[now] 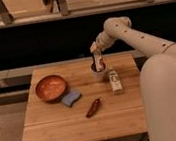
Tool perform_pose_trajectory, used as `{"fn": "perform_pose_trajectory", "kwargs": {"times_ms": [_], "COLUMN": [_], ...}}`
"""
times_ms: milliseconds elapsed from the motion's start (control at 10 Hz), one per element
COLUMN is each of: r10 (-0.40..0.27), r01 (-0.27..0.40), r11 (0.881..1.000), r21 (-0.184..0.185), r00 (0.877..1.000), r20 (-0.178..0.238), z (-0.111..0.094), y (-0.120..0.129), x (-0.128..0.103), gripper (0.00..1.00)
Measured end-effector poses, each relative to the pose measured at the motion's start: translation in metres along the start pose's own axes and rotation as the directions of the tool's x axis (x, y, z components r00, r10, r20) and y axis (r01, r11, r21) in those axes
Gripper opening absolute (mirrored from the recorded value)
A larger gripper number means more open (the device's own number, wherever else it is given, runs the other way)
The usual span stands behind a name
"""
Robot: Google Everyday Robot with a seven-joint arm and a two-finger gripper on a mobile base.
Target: Place the eraser in the ceramic cup
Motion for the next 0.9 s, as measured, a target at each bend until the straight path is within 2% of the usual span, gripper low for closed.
{"fn": "perform_pose_trajectory", "kwargs": {"times_ms": [100, 400, 500, 700, 900], "r10": [0.0, 0.0, 0.0, 0.0, 0.0], "r01": [0.0, 0.0, 0.0, 0.0, 0.0], "r11": [1.0, 1.0, 1.0, 1.0, 1.0], "r21": [0.0, 0.0, 0.0, 0.0, 0.0], "r00": [1.0, 1.0, 1.0, 1.0, 1.0], "r20": [0.0, 0.0, 0.0, 0.0, 0.0], "z": [0.0, 0.0, 0.0, 0.0, -0.0001], "y": [0.0, 0.0, 0.0, 0.0, 0.0], "x": [0.0, 0.0, 0.0, 0.0, 0.0], "gripper": [0.28, 0.53, 0.65, 0.79, 0.8]}}
